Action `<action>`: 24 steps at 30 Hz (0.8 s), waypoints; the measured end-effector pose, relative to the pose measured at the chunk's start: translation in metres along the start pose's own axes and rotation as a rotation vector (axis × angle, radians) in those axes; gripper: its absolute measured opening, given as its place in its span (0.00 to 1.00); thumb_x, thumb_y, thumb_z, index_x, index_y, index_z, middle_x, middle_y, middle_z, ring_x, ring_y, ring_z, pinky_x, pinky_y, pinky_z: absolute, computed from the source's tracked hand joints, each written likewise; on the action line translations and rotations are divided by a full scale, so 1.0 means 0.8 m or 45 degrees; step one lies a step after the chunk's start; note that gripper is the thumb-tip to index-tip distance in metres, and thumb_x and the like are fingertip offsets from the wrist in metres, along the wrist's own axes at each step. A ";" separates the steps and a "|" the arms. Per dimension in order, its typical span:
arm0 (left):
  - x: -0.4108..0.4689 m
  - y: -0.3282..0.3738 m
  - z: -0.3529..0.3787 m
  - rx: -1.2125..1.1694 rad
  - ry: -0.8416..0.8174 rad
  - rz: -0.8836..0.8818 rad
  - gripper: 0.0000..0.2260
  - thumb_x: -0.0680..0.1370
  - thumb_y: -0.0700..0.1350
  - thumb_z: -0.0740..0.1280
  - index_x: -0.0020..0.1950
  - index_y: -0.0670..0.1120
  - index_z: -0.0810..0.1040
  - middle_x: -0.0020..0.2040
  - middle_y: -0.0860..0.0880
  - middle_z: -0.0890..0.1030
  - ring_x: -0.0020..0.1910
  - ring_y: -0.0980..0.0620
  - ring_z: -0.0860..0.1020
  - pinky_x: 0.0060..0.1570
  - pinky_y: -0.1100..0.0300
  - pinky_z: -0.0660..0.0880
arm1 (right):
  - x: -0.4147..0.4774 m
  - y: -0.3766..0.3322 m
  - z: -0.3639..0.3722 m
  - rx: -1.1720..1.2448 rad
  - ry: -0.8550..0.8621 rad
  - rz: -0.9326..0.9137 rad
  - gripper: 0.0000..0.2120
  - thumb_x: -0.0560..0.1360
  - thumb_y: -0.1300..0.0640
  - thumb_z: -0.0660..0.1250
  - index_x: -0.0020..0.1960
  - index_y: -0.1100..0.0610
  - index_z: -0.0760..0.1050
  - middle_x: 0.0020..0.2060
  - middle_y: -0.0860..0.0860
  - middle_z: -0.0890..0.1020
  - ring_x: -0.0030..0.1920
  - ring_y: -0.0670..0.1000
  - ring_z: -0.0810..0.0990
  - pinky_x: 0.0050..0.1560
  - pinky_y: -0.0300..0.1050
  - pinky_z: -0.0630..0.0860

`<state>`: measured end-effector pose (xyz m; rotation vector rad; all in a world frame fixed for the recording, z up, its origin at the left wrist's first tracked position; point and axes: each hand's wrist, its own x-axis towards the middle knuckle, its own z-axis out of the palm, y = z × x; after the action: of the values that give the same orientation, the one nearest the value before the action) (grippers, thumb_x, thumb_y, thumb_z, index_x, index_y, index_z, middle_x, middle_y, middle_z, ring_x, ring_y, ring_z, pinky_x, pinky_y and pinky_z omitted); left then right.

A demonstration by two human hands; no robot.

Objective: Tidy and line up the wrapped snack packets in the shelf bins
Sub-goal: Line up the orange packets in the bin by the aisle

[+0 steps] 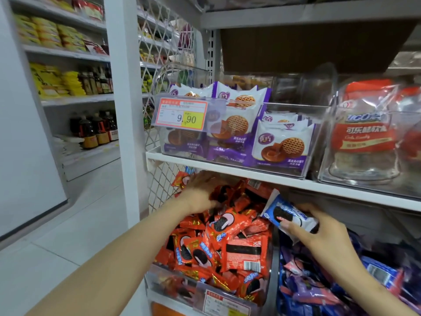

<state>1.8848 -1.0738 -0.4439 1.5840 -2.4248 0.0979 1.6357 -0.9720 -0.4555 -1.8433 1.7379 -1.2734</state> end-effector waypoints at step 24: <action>0.014 0.049 -0.020 -0.092 -0.311 -0.026 0.29 0.73 0.66 0.62 0.65 0.48 0.74 0.67 0.49 0.71 0.65 0.47 0.69 0.65 0.54 0.66 | 0.005 0.003 -0.005 -0.079 -0.025 -0.006 0.16 0.68 0.50 0.74 0.51 0.46 0.72 0.44 0.45 0.79 0.44 0.46 0.76 0.38 0.27 0.68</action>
<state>1.8475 -1.0649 -0.4228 1.6747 -2.5571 -0.1958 1.6310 -0.9748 -0.4536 -1.8886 1.7825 -1.2118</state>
